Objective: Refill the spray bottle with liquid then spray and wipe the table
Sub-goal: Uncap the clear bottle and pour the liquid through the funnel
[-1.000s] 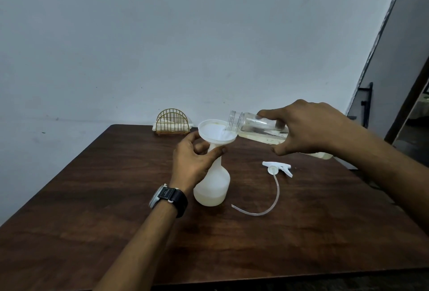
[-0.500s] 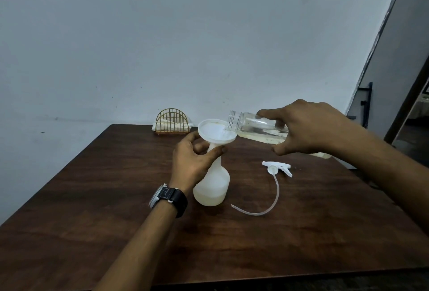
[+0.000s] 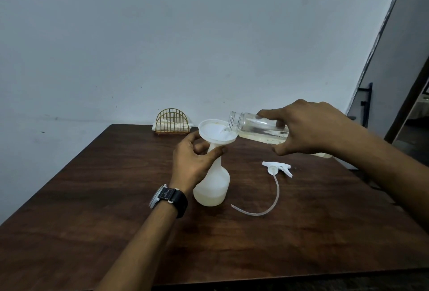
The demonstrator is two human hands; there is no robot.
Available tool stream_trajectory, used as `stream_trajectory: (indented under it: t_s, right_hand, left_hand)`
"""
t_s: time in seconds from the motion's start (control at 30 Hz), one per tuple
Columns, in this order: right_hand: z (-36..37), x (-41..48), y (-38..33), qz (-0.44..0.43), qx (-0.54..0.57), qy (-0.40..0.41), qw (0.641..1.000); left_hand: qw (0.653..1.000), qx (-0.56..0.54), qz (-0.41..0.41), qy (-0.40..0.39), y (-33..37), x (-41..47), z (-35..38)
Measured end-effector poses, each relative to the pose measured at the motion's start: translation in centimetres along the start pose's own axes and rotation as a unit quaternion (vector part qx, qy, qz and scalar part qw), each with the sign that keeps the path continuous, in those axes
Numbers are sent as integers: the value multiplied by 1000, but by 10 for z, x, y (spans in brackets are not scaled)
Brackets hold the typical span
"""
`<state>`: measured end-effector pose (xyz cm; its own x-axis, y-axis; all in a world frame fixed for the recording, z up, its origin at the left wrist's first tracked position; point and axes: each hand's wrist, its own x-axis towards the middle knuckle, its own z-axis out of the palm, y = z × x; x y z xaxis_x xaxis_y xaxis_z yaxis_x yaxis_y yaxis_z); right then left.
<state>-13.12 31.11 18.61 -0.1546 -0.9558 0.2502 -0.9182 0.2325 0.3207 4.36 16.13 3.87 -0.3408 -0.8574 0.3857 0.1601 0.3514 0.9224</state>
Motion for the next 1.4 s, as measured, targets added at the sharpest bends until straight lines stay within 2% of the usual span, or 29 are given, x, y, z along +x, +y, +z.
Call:
stream_trajectory:
  t_s: [1.4]
  right_hand:
    - [-3,-3,-4,-3,-9,8,1000]
  left_hand:
    - [1000,-2,-8,-3,-6,3,-1]
